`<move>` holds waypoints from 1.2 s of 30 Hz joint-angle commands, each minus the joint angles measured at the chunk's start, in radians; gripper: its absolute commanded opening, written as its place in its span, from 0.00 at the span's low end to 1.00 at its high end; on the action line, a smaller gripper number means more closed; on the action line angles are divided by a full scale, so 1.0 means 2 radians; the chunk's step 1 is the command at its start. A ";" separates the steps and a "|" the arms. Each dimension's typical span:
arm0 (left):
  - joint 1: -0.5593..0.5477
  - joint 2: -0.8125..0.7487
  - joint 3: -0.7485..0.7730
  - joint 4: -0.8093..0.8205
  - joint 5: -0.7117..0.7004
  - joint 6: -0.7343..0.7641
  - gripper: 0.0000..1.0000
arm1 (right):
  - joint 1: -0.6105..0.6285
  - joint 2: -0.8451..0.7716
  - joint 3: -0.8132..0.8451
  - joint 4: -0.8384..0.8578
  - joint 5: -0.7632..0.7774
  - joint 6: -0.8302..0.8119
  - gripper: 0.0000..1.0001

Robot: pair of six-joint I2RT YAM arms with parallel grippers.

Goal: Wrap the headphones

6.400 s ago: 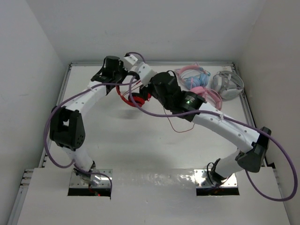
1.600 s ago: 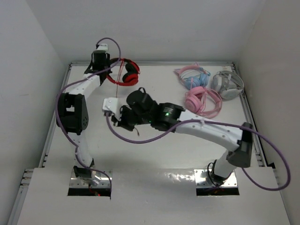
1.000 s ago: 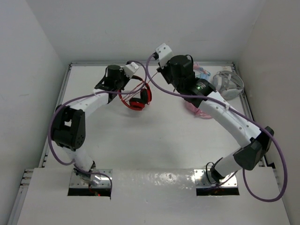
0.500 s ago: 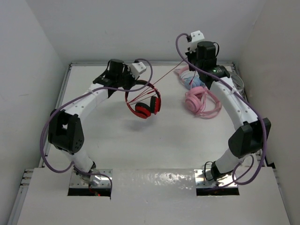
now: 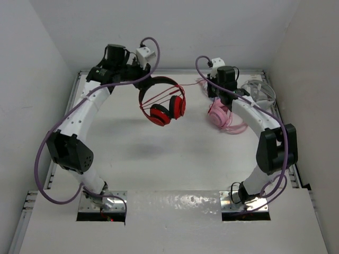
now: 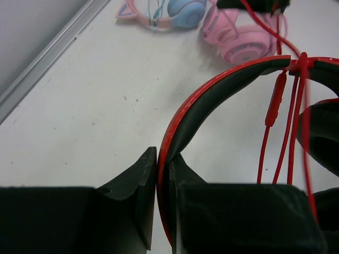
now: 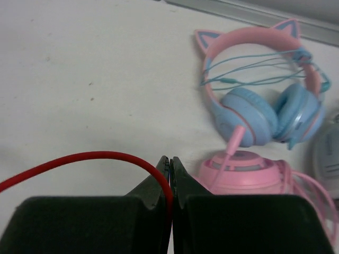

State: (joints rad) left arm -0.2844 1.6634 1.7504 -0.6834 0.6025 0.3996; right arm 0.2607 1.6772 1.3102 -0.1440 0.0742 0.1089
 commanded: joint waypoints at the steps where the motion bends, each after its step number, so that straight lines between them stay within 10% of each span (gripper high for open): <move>1: 0.034 -0.026 0.064 -0.011 0.102 -0.066 0.00 | -0.003 -0.016 -0.030 0.082 -0.065 0.046 0.00; 9: 0.096 -0.007 0.135 0.075 0.248 -0.282 0.00 | 0.095 -0.020 -0.149 0.192 -0.122 0.028 0.00; 20: 0.142 -0.002 0.021 0.308 0.274 -0.561 0.00 | 0.264 -0.028 -0.358 0.640 0.013 0.111 0.00; 30: 0.182 -0.004 -0.068 0.396 0.231 -0.653 0.00 | 0.393 0.074 -0.117 0.332 0.112 -0.044 0.00; 36: 0.185 -0.011 -0.065 0.251 0.053 -0.489 0.00 | 0.432 0.168 0.128 0.016 0.068 -0.087 0.00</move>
State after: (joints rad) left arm 0.0746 1.6882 1.6009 -0.1192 0.9607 -0.6838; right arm 1.0657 1.9442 1.3655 0.3264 0.2615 0.0204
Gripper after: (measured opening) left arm 0.125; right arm 0.002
